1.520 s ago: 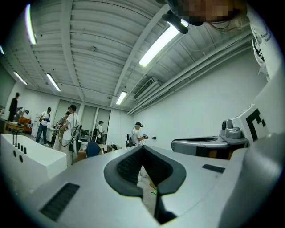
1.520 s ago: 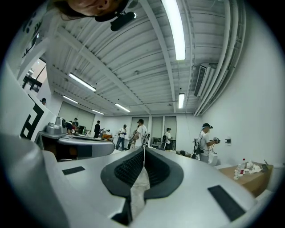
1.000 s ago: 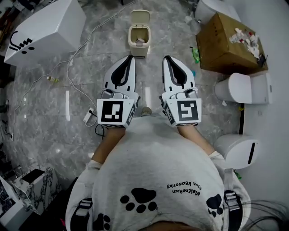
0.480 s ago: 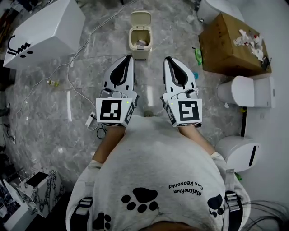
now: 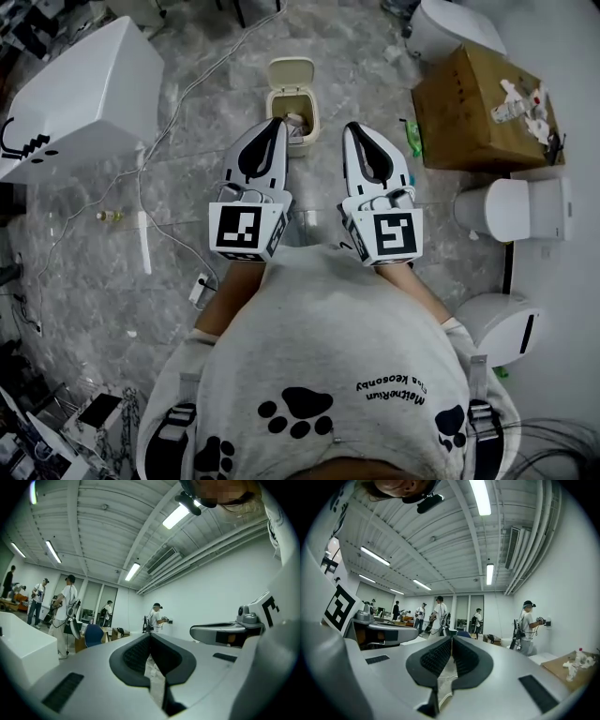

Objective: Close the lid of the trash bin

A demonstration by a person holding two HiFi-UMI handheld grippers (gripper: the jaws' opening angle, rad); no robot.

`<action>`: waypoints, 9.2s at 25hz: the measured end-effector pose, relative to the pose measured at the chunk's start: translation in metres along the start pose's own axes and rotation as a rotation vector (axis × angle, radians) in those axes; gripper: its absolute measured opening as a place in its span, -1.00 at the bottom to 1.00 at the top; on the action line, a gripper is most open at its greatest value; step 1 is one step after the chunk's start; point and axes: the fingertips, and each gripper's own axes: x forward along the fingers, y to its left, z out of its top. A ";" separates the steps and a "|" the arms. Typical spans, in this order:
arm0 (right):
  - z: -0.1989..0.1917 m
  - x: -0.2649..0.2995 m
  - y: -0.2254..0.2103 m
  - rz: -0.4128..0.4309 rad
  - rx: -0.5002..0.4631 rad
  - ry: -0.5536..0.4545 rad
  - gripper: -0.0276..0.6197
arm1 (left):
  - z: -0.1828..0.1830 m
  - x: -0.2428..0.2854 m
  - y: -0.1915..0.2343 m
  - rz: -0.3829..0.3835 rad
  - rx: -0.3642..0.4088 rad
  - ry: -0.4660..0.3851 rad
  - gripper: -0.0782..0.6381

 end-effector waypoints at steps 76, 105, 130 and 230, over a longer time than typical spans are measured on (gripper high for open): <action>-0.318 0.434 -0.153 0.344 -0.074 0.183 -0.82 | -0.284 0.391 0.232 -0.183 0.009 0.116 -0.73; -0.439 0.480 -0.165 0.425 -0.179 0.257 -0.82 | -0.399 0.443 0.262 -0.251 0.044 0.180 -0.73; -0.512 0.498 -0.171 0.502 -0.128 0.430 -0.44 | -0.476 0.459 0.283 -0.341 0.079 0.408 -0.29; -0.630 0.318 -0.088 0.647 -0.567 0.572 -0.54 | -0.609 0.281 0.205 -0.488 0.428 0.622 -0.36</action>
